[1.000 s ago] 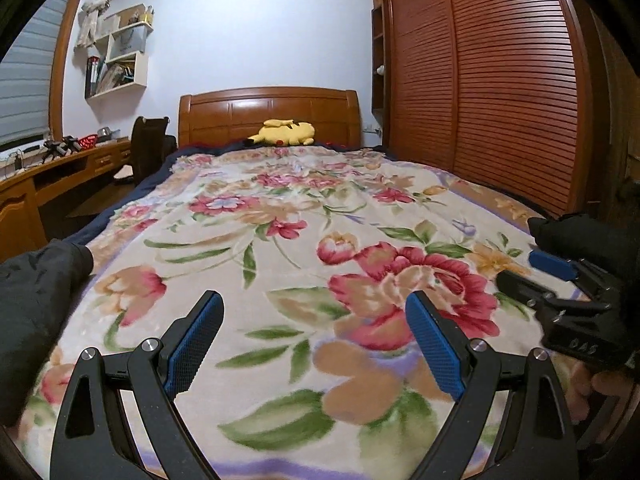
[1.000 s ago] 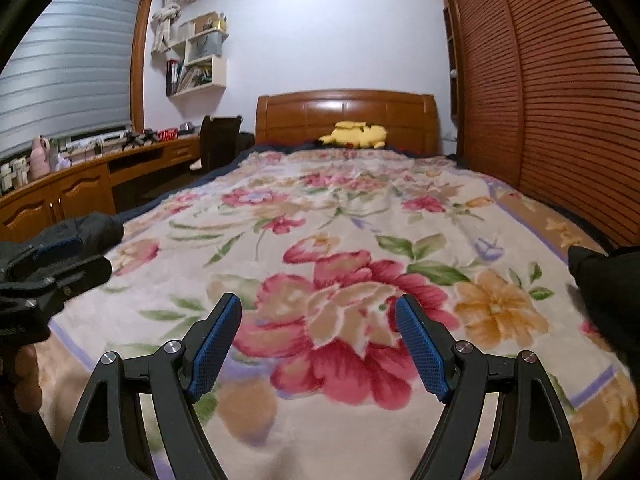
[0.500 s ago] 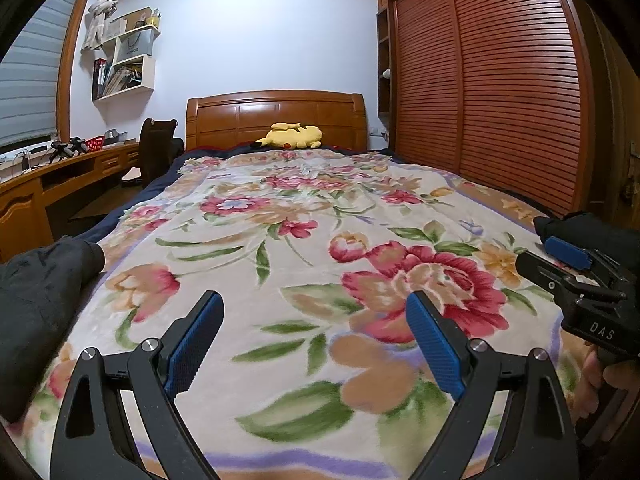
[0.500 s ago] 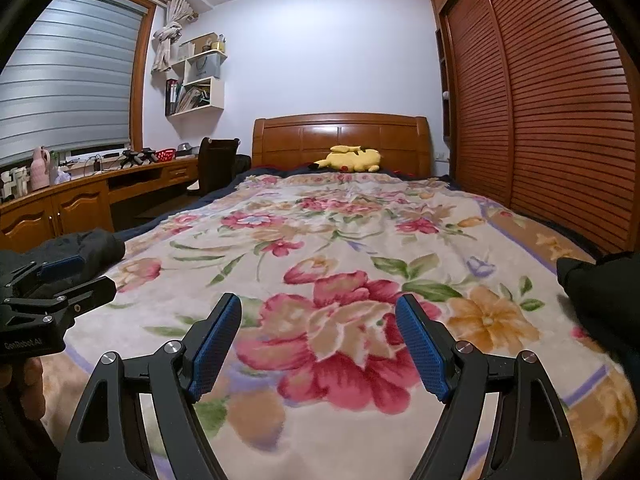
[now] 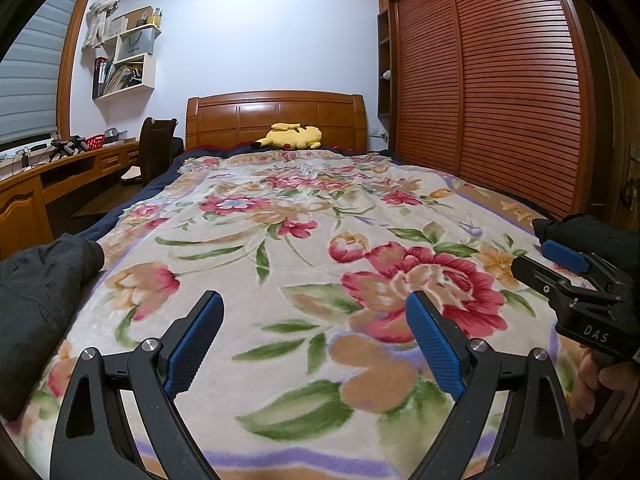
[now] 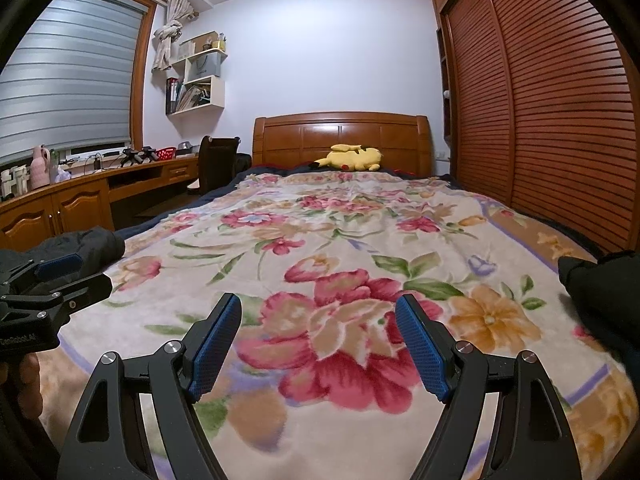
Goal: Fold large clothes
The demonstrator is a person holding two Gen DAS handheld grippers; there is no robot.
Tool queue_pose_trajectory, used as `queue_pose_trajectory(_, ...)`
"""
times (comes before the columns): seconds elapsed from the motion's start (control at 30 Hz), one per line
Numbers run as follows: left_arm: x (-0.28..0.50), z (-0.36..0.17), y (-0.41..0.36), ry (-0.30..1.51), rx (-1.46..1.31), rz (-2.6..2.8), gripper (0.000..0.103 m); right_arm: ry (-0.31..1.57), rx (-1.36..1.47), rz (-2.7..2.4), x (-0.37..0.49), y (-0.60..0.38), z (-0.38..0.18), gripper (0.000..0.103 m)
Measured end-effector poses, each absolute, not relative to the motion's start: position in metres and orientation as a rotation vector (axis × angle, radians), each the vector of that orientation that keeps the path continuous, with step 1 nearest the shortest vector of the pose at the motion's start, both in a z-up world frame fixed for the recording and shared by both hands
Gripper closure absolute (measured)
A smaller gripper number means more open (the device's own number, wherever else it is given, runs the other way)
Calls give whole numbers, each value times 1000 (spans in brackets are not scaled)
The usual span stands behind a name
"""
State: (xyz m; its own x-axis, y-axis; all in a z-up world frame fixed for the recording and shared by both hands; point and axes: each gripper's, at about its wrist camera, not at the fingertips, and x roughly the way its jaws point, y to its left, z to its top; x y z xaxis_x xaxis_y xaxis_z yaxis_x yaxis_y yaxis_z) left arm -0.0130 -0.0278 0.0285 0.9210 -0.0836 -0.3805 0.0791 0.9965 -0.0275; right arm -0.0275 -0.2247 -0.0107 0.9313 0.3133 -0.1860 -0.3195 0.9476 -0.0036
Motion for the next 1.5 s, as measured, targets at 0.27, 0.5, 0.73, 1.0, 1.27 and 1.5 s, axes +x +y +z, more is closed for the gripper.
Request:
queue_pose_trajectory(0.27, -14, 28, -27, 391, -11, -83, 10, 184, -33, 322, -28, -224, -11, 22)
queue_pose_trajectory(0.5, -15, 26, -29, 399, -15, -82, 10, 182, -36, 325, -25, -226, -11, 22)
queue_pose_trajectory(0.73, -14, 26, -29, 398, -17, -82, 10, 182, -36, 326, -25, -226, -11, 22)
queue_pose_trajectory(1.0, -15, 26, -29, 396, -15, -82, 10, 182, -39, 329, -22, -227, -12, 22)
queue_pose_trajectory(1.27, -15, 26, -29, 395, -16, -82, 10, 183, -39, 329, -22, -227, -13, 22)
queue_pose_trajectory(1.5, -15, 26, -29, 395, -16, -81, 10, 182, -40, 330, -21, -228, -13, 22)
